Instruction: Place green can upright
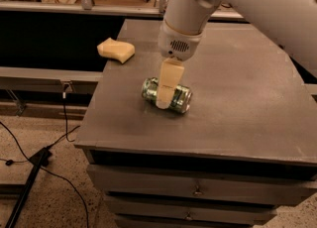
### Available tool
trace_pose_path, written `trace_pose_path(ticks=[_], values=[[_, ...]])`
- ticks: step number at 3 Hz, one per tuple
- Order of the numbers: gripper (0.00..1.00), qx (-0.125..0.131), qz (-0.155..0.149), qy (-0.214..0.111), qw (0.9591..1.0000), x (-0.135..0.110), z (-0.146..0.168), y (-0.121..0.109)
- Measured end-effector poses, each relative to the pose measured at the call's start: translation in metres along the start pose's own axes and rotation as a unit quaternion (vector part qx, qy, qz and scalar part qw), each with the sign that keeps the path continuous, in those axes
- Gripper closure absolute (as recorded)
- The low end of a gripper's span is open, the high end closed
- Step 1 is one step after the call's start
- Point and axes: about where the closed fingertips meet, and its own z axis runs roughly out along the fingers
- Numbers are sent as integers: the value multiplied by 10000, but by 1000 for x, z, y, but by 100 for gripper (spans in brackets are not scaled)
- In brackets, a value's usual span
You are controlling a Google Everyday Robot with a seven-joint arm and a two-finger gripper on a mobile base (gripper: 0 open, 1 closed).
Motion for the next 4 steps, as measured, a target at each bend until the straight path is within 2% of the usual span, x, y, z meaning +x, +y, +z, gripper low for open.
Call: trace_pose_path(ticks=[1, 2, 3, 4], values=[[0, 277, 398, 235, 9985, 2, 7, -8], [0, 462, 836, 381, 9947, 1, 20, -7], [0, 428, 1119, 718, 9902, -12, 34, -3], [0, 432, 1187, 713, 9894, -15, 35, -2]])
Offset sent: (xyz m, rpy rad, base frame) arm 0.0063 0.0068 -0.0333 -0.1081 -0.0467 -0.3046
